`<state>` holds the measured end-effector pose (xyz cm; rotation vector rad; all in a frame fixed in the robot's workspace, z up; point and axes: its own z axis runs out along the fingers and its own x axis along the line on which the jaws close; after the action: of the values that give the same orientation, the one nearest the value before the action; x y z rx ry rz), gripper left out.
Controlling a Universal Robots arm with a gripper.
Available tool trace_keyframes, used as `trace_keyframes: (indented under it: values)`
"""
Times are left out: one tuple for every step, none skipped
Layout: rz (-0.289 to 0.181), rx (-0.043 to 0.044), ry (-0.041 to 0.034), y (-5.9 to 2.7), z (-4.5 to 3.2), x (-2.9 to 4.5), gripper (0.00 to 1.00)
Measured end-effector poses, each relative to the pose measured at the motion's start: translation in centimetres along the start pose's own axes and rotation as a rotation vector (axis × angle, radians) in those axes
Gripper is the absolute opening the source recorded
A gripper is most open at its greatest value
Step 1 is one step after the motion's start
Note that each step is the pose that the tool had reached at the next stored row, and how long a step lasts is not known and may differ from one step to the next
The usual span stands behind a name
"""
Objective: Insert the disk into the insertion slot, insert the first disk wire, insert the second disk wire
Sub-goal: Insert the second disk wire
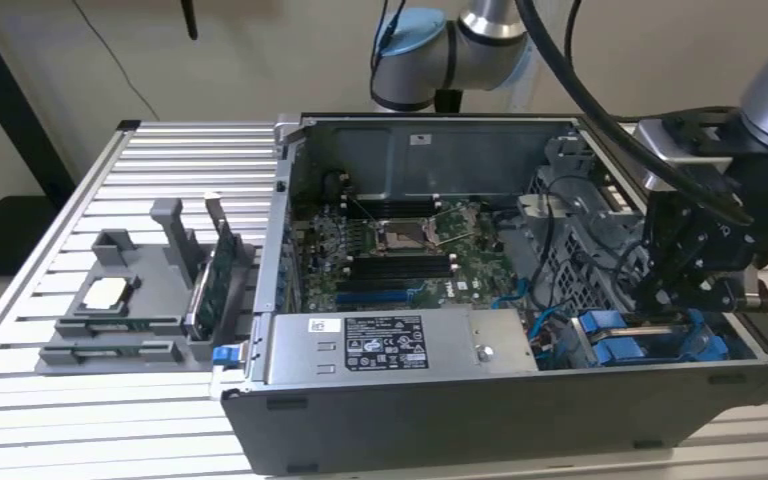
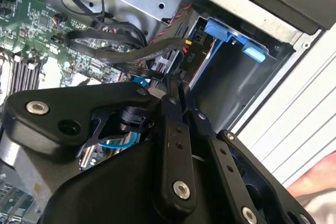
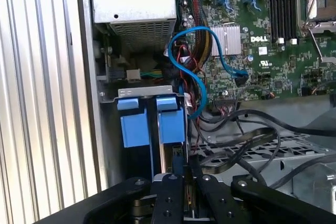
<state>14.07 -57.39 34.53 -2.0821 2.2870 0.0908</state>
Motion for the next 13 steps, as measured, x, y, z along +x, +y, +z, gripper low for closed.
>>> trace_keyframes:
  values:
    - [0.0, 0.0002, 0.0, -0.06, 0.03, -0.01, 0.16]
    - [-0.001, 0.0002, 0.0, -0.11, 0.05, -0.01, 0.16]
    - [-0.001, 0.0003, 0.0, -0.13, 0.07, 0.0, 0.16]
    - [-0.001, 0.0003, -0.0001, -0.18, 0.1, 0.0, 0.16]
    - [-0.001, 0.0004, -0.0001, -0.23, 0.13, 0.0, 0.16]
    - [-0.001, 0.0004, 0.0, -0.28, 0.15, 0.0, 0.16]
    - [-0.002, 0.0005, 0.0, -0.32, 0.17, 0.0, 0.16]
    - [-0.002, 0.0005, 0.0, -0.37, 0.19, 0.0, 0.16]
    - [-0.002, 0.0006, 0.0, -0.4, 0.22, 0.0, 0.16]
    - [-0.002, 0.0006, 0.0, -0.42, 0.26, 0.01, 0.16]
    - [-0.002, 0.0006, -0.0004, -0.44, 0.34, 0.02, 0.16]
    - [-0.002, 0.0007, 0.0001, -0.44, 0.44, 0.03, 0.16]
    - [-0.002, 0.0007, 0.0004, -0.45, 0.56, 0.05, 0.16]
